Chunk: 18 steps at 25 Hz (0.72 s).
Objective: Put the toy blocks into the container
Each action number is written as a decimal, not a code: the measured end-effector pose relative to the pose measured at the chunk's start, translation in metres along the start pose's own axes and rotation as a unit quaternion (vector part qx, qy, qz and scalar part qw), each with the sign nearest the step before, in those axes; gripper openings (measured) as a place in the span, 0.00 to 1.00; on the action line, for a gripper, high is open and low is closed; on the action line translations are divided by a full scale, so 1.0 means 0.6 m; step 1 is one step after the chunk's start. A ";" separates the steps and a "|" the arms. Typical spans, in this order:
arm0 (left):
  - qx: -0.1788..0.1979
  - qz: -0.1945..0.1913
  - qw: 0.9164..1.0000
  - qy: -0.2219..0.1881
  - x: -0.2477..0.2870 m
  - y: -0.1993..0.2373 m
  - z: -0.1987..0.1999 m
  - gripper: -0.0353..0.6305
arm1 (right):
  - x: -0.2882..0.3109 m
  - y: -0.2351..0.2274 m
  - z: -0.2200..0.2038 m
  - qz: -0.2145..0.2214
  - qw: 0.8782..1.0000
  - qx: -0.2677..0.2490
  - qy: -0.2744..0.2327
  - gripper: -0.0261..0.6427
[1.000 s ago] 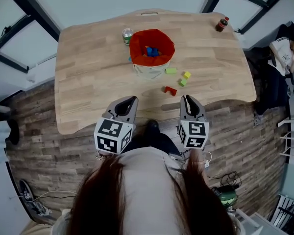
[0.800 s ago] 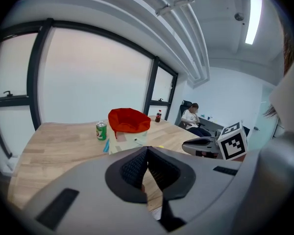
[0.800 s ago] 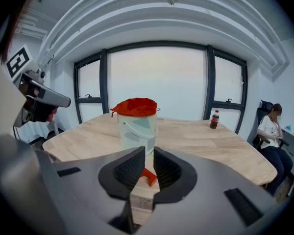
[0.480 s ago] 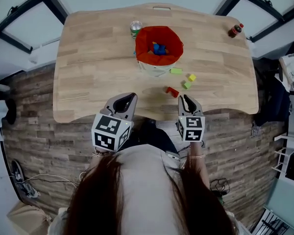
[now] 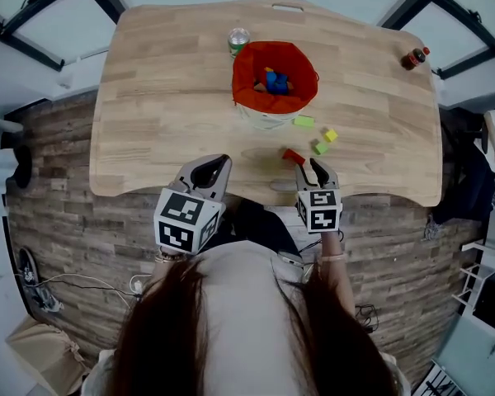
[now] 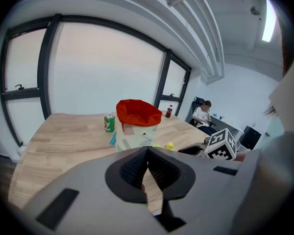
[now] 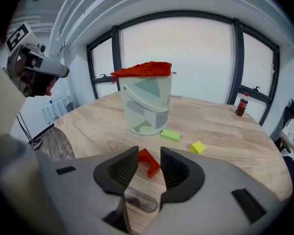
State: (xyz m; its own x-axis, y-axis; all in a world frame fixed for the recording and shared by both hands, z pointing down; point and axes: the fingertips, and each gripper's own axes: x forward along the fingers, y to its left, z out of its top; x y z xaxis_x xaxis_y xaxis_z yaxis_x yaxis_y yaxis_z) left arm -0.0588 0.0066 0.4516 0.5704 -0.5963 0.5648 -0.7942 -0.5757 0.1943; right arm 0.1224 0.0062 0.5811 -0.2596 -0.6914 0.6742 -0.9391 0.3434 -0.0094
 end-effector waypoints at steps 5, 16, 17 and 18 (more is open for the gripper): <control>-0.008 0.011 1.000 0.009 0.014 0.002 -0.002 0.07 | 0.028 -0.002 -0.018 0.023 0.999 -0.007 0.026 0.27; -0.020 0.033 0.999 0.024 0.040 0.002 -0.002 0.07 | 0.076 -0.010 -0.057 0.052 0.996 -0.016 0.065 0.28; -0.020 0.035 0.999 0.026 0.041 0.002 -0.002 0.07 | 0.079 -0.010 -0.060 0.056 0.996 -0.017 0.068 0.28; -0.020 0.037 0.999 0.027 0.042 0.002 -0.002 0.07 | 0.082 -0.010 -0.062 0.058 0.996 -0.017 0.070 0.28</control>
State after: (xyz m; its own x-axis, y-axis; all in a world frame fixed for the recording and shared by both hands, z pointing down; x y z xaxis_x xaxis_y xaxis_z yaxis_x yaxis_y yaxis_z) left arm -0.0455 -0.0084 0.4672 0.4982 -0.6048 0.6214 -0.8425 -0.5071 0.1819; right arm 0.1238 -0.0066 0.6419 -0.3300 -0.5504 0.7669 -0.8955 0.4396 -0.0698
